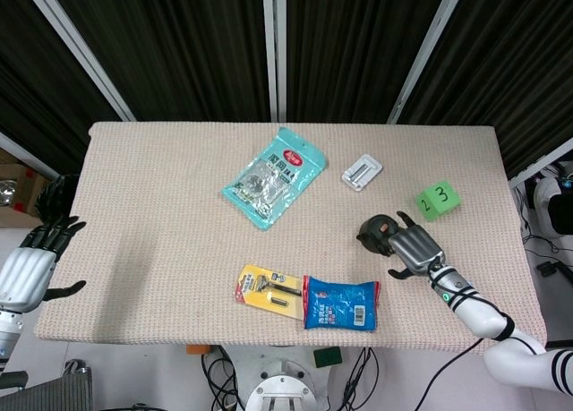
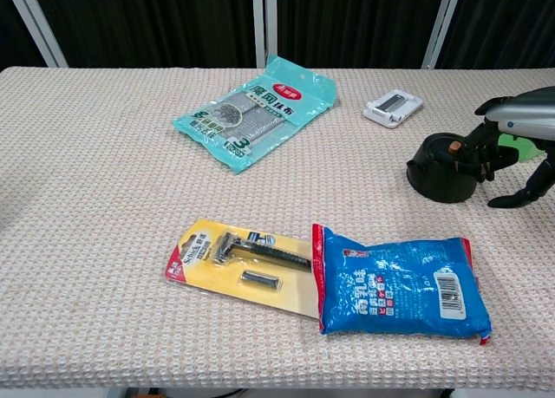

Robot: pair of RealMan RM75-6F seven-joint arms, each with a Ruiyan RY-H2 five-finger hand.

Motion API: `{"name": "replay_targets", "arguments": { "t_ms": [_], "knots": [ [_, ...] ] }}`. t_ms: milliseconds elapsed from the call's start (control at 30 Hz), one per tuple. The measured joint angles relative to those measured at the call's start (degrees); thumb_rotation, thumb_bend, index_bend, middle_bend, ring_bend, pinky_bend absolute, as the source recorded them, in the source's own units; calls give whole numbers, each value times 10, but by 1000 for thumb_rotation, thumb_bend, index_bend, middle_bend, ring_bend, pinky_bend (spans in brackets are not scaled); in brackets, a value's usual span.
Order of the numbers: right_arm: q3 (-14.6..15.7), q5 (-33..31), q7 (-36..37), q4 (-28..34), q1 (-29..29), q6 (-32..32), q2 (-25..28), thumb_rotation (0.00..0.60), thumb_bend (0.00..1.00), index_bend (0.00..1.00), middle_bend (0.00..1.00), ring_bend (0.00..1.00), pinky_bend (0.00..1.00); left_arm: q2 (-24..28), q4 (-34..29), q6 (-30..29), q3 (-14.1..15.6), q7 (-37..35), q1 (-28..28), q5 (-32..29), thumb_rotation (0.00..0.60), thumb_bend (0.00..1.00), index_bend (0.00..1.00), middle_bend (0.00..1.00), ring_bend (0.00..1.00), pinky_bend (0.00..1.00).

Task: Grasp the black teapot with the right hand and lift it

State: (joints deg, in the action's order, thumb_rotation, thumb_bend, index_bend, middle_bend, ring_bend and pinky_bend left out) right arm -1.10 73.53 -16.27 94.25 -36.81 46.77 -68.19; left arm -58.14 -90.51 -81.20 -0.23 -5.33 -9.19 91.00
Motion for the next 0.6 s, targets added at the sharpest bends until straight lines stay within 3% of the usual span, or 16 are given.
{"name": "replay_targets", "arguments": {
  "t_ms": [200,600],
  "knots": [
    [5,-4,-2,-6,-2,-7,-7,541,202,553,500,414,0,-4,-6,-7,-10,35,1,-29,596,0,134,101,45,170],
    [6,-12,-9,-3,-5,-9,-4,541,202,650,583,489,0,-8,-1,-11,-13,35,2,-30,597,0,134,101,44,170]
  ]
}}
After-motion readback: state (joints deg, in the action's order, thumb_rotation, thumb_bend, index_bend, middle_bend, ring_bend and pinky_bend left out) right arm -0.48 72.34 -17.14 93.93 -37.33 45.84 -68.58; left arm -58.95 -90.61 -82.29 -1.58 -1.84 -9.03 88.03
